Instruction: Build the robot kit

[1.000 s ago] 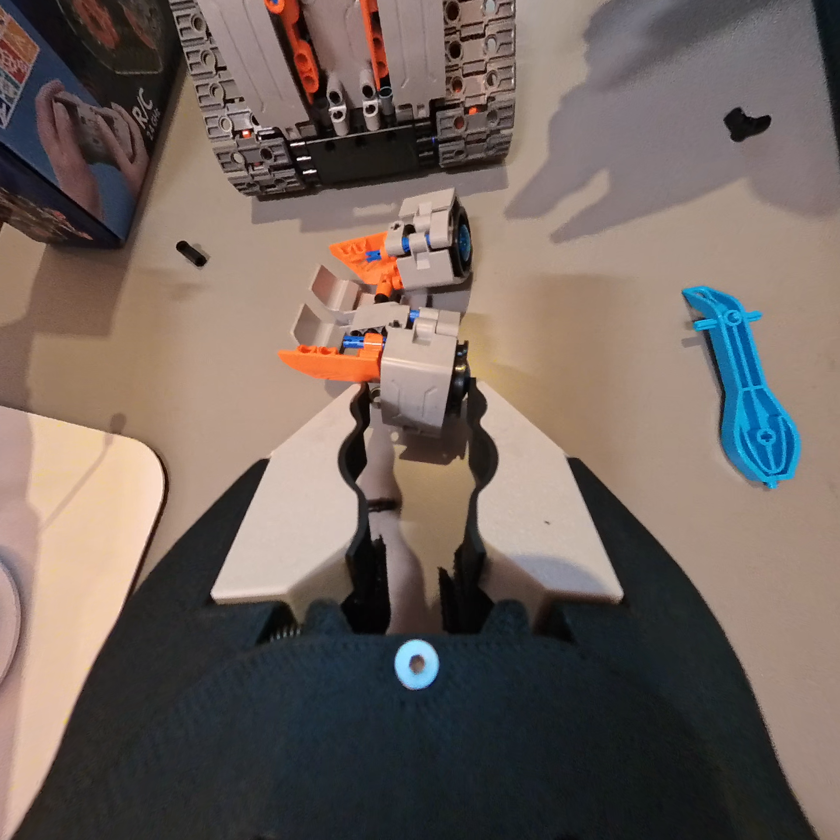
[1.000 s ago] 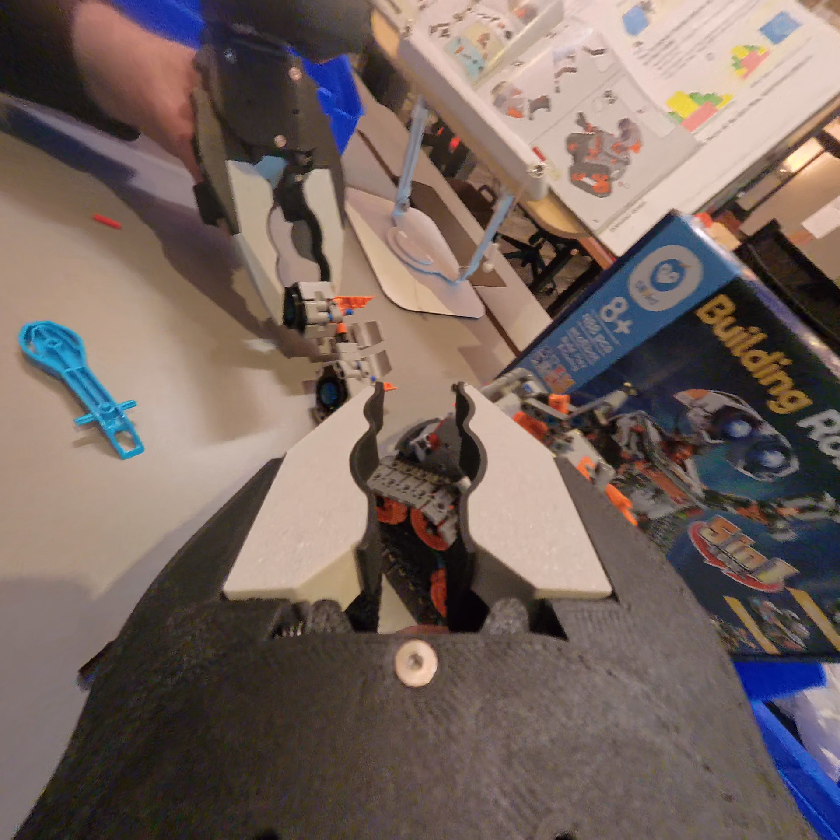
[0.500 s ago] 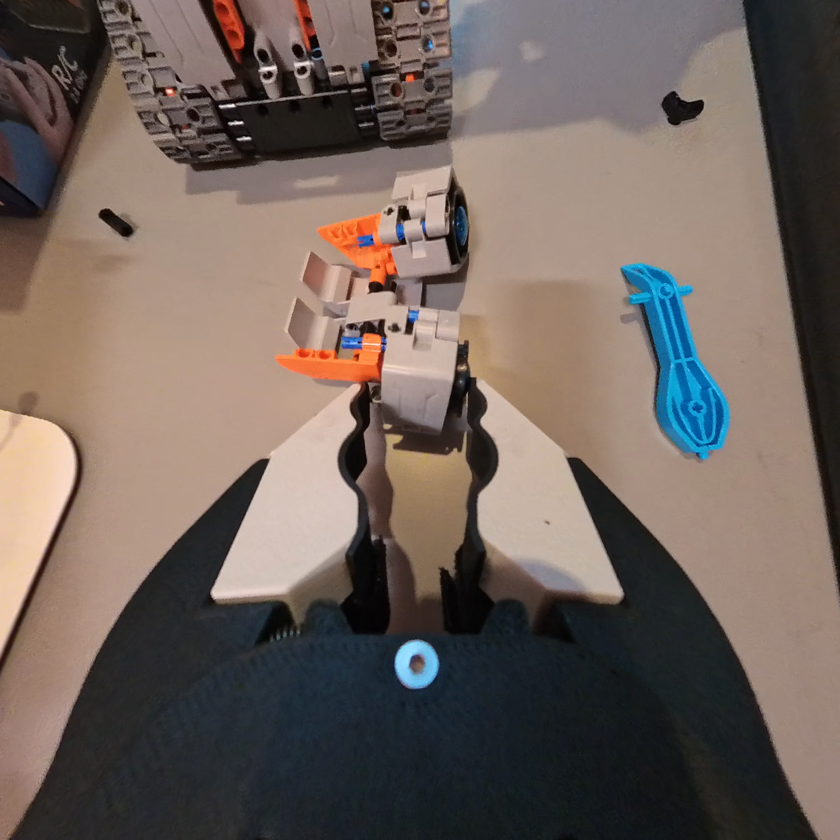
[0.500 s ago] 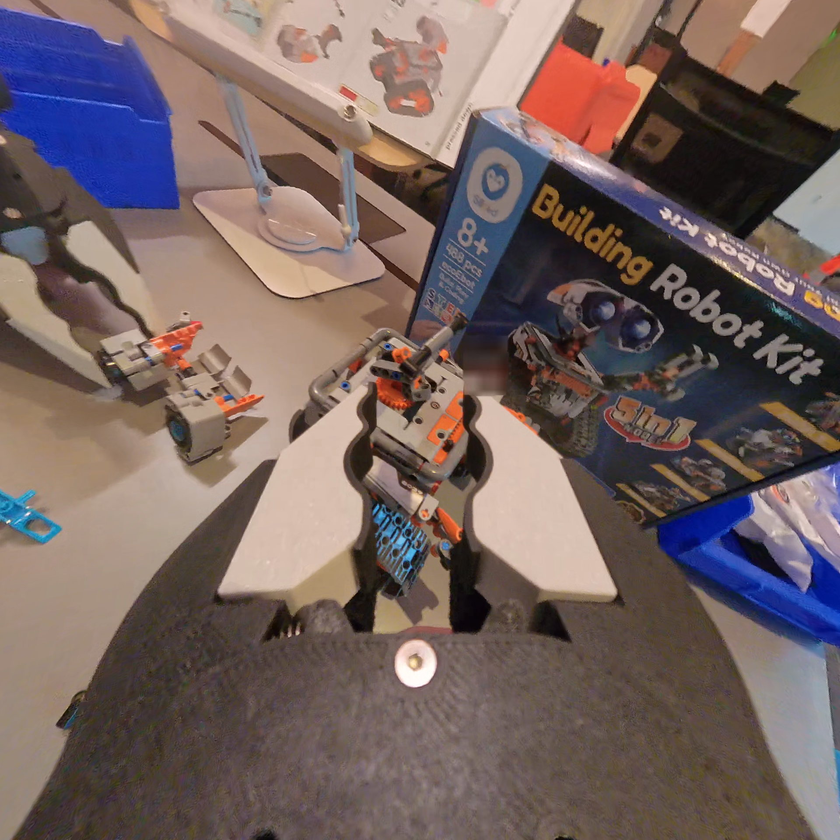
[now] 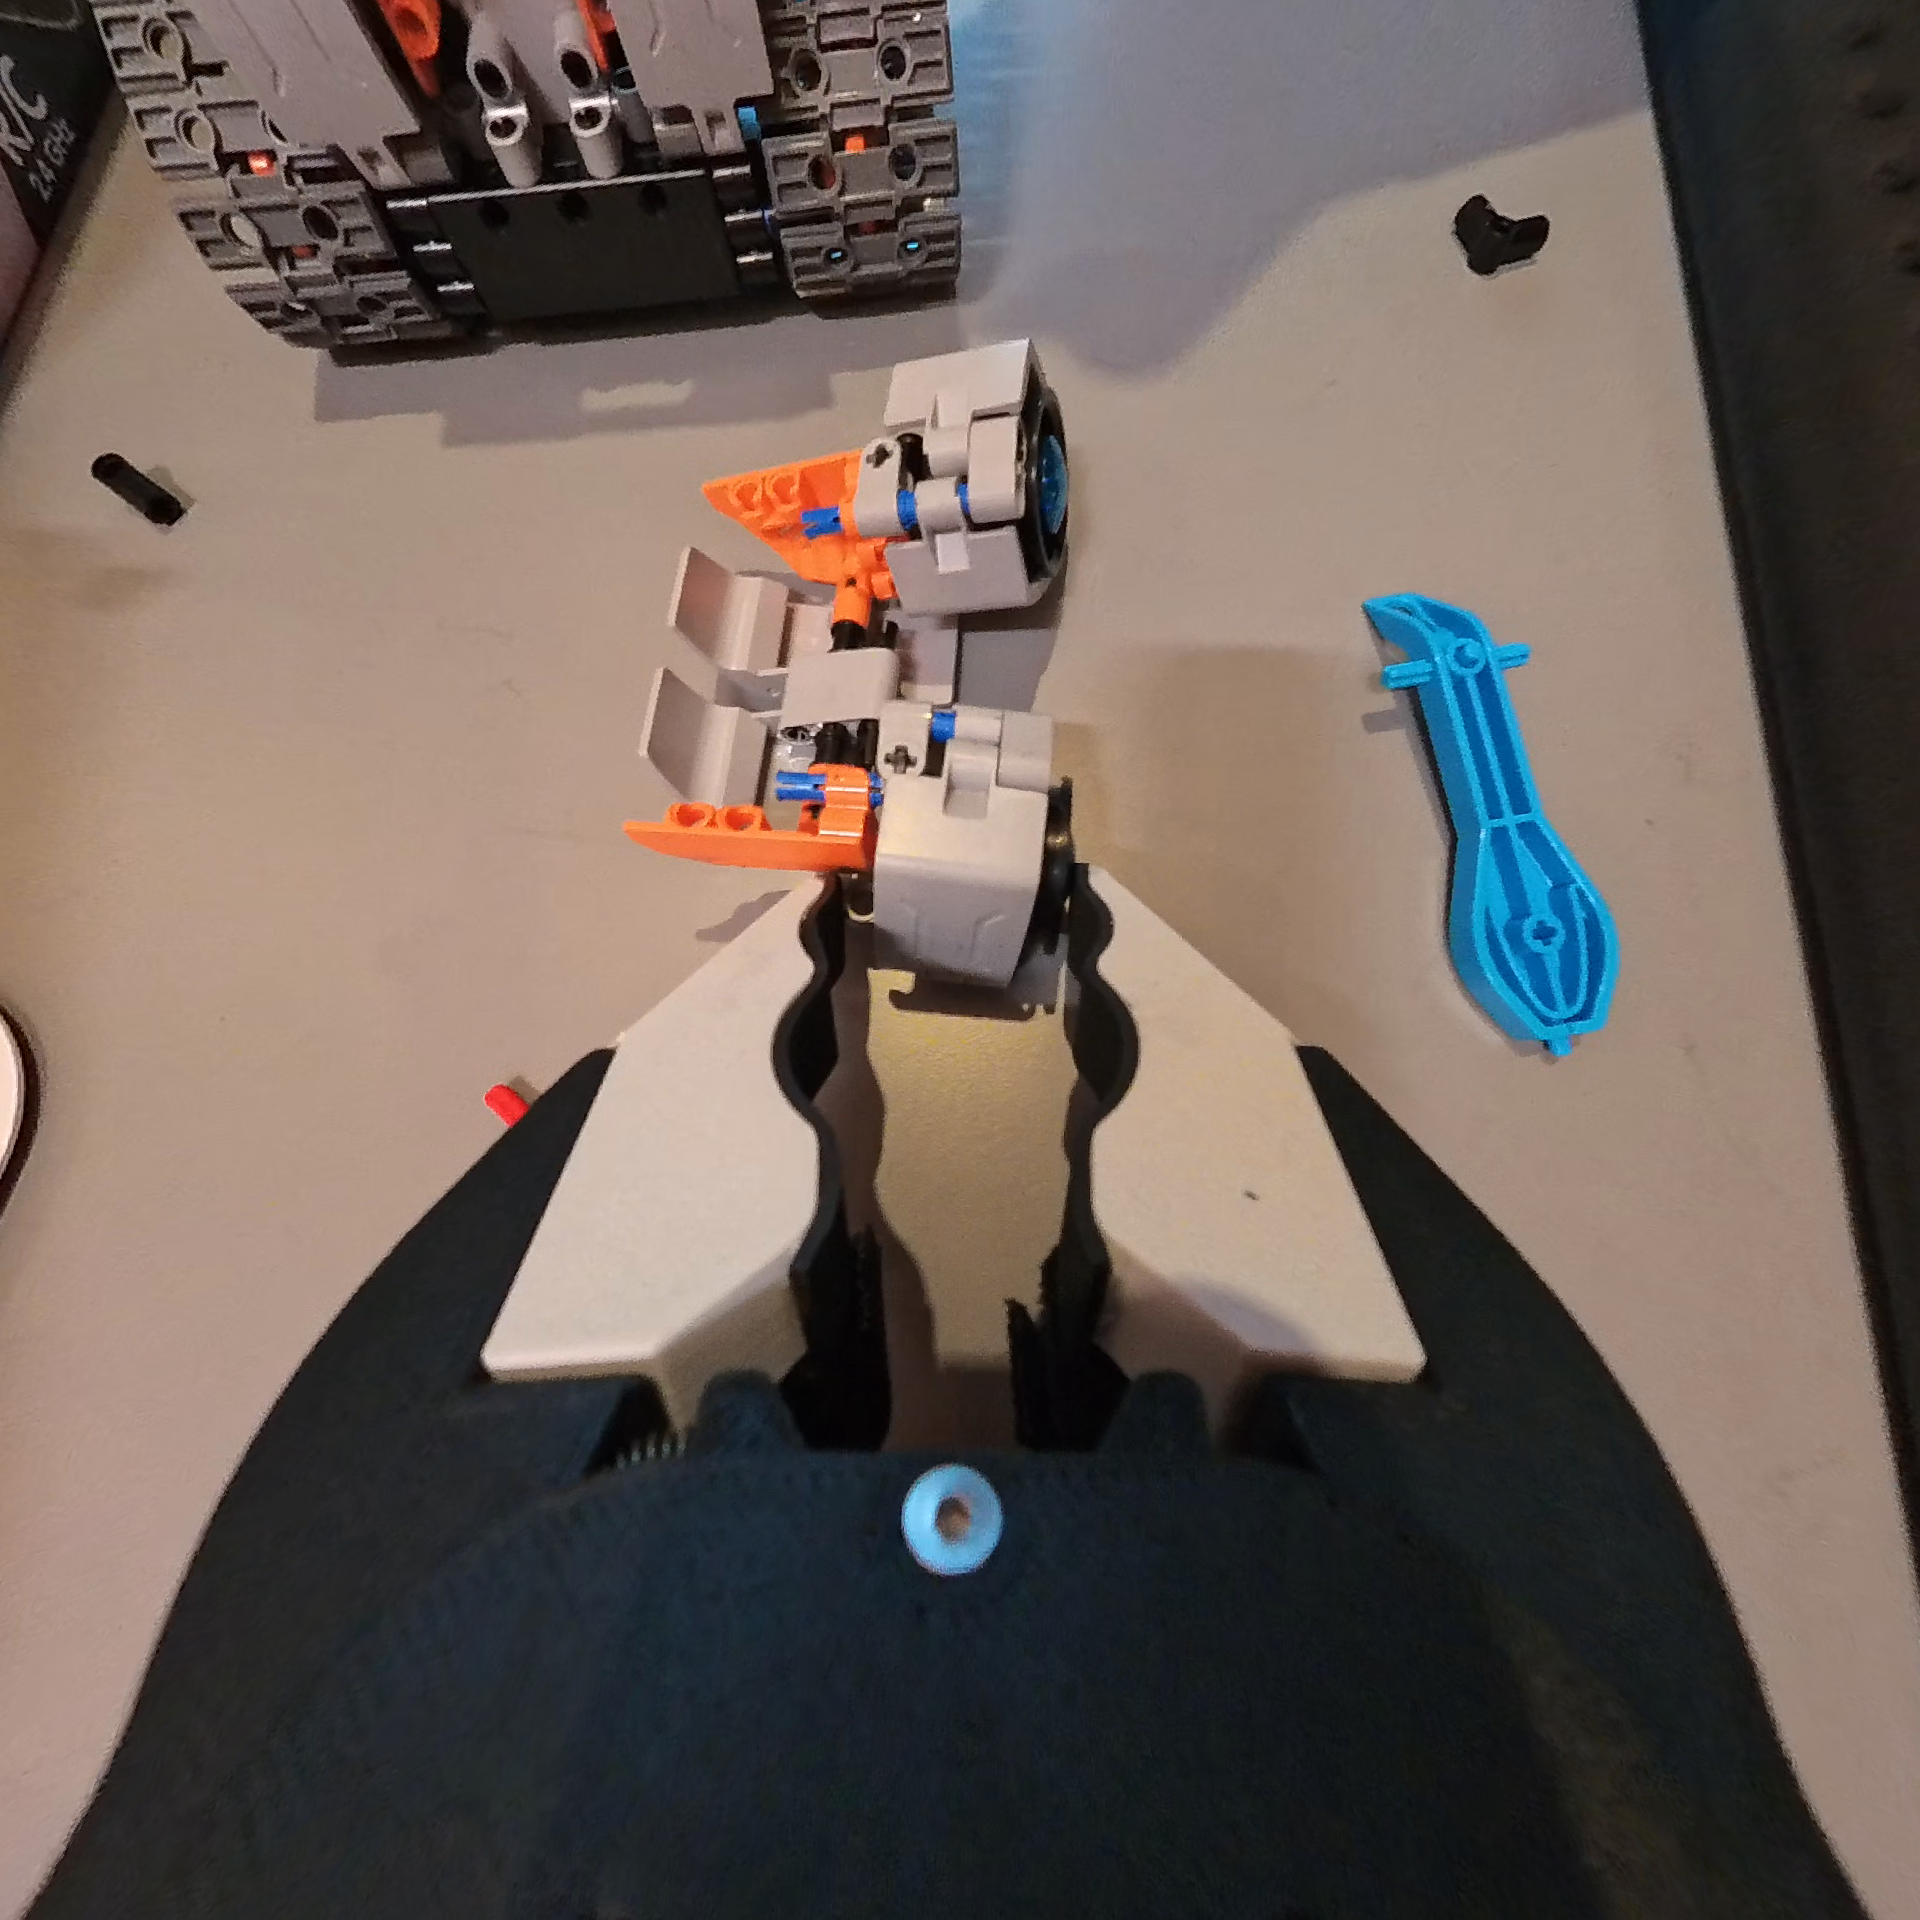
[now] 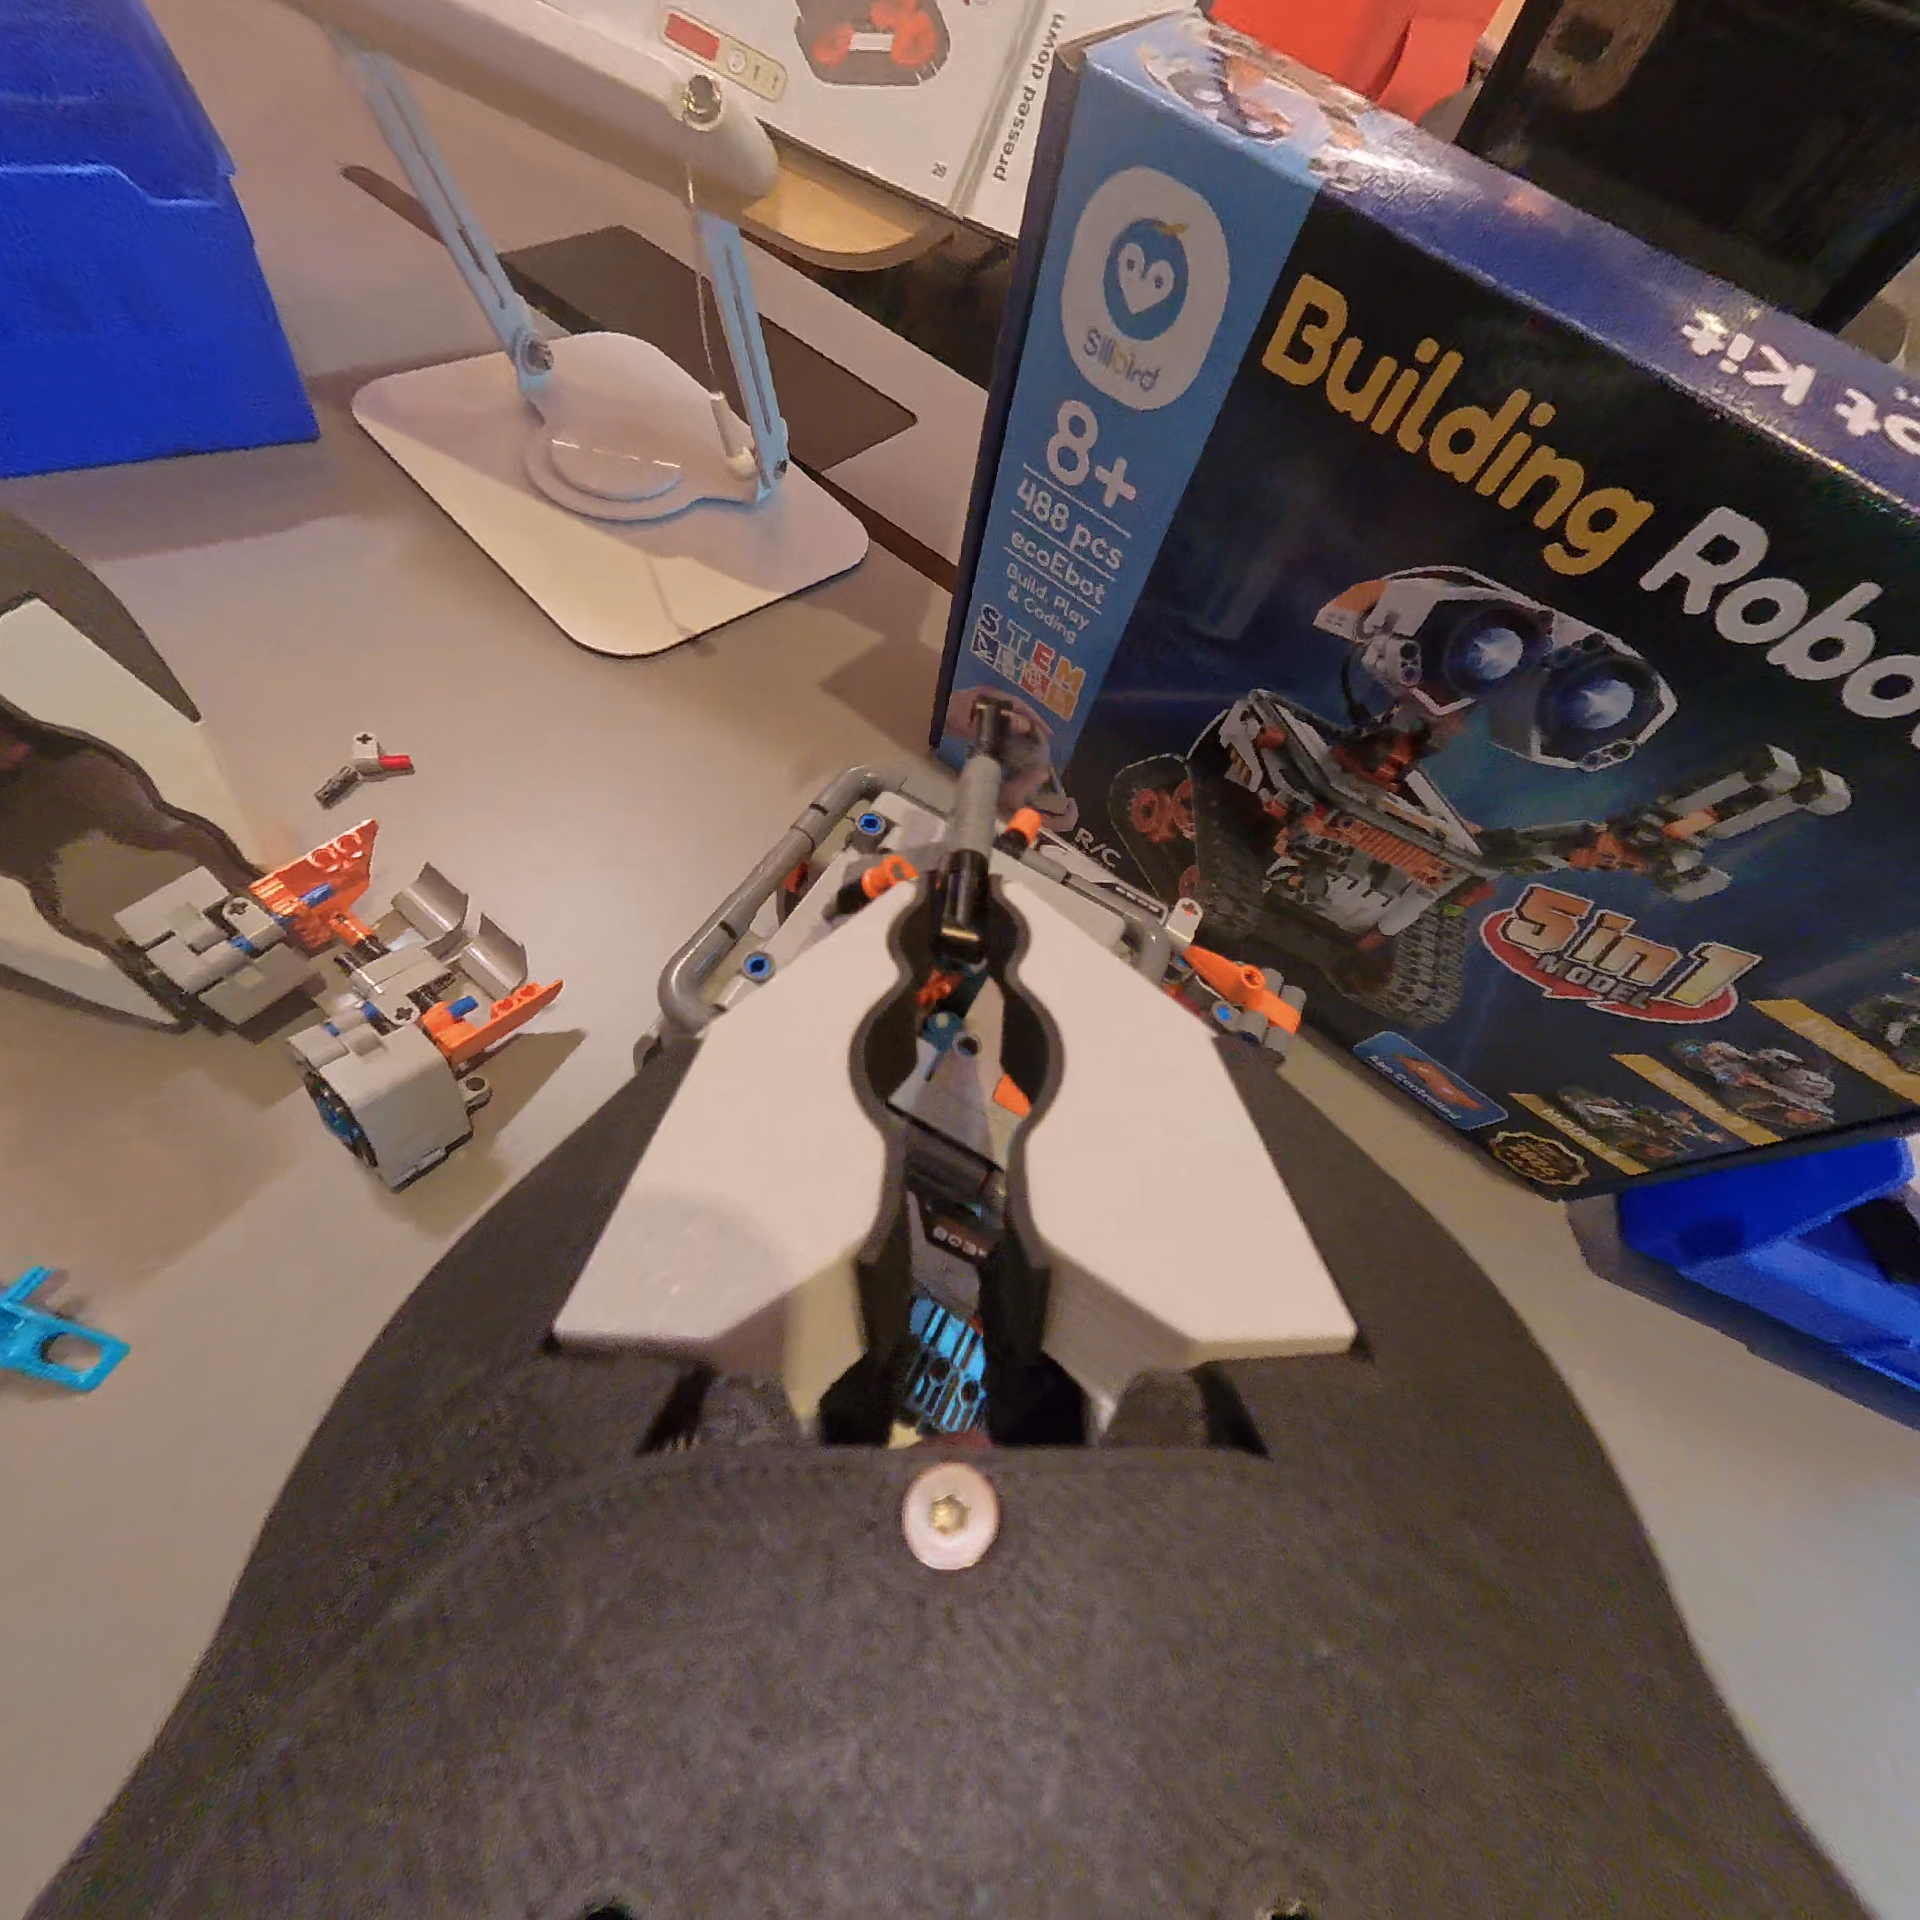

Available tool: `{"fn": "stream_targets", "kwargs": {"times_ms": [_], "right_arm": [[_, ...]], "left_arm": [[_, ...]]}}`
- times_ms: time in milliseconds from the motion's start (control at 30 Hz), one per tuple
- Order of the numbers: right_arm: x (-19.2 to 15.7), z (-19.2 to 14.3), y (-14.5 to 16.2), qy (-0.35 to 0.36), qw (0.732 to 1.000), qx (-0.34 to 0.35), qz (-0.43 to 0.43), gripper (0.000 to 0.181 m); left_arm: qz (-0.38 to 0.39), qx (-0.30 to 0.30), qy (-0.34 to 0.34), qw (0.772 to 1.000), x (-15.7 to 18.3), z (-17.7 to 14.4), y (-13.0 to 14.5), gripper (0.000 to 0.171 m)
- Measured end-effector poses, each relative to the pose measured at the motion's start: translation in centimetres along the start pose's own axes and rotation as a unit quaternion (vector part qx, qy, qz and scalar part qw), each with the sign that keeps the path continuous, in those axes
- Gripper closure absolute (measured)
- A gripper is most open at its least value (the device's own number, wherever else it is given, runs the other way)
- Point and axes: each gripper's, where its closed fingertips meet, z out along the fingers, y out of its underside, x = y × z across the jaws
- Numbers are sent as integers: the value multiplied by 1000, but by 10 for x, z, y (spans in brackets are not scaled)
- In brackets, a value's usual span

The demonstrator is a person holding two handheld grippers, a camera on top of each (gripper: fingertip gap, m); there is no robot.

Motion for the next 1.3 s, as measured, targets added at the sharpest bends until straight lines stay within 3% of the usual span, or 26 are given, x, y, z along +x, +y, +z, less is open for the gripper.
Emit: {"fn": "stream_targets", "kwargs": {"times_ms": [400,533,667,733,933,1067,1300], "right_arm": [[-6,-17,-32,-11,997,80,-12,175],[-33,-23,-52,-73,990,121,-7,175],[-62,-26,-67,-142,979,144,2,175],[-74,-27,-73,-173,974,149,8,175],[-117,-25,-92,-262,945,193,39,176],[-145,-13,-95,-301,933,192,50,175],[-161,6,-86,-315,938,145,25,175]], "left_arm": [[-19,6,29,999,10,-4,5,130],[-22,2,54,998,20,-10,10,130],[-28,-7,82,996,31,-21,15,111],[-20,0,64,998,26,-32,13,108],[-21,138,-44,989,-15,-87,-43,111],[-39,243,-58,968,-27,-113,-85,113],[-8,293,-93,951,-44,-140,-118,116]]}}
